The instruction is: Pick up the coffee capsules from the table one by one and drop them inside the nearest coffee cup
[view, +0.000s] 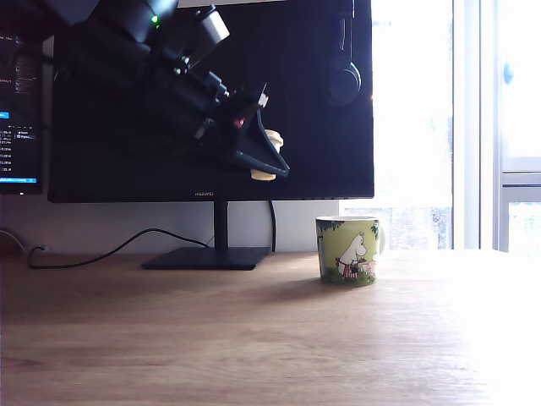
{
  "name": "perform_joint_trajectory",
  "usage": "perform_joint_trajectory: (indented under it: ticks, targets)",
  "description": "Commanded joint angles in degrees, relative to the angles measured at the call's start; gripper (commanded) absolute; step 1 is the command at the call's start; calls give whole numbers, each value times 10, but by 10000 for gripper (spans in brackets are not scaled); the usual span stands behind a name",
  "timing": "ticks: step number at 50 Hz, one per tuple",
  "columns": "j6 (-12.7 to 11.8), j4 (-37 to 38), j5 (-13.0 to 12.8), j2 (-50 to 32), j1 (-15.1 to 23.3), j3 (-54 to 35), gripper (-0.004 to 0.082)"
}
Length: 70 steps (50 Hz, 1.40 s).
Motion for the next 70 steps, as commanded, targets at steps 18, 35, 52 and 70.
perform_joint_trajectory:
  ticks: [18, 35, 52, 70]
  targets:
    - [4, -52, -11, 50, -8, 88, 93]
    - [4, -75, -35, 107, -21, 162, 94]
    - [2, -150, -59, 181, -29, 271, 95]
    - [0, -230, -71, 265, -45, 381, 95]
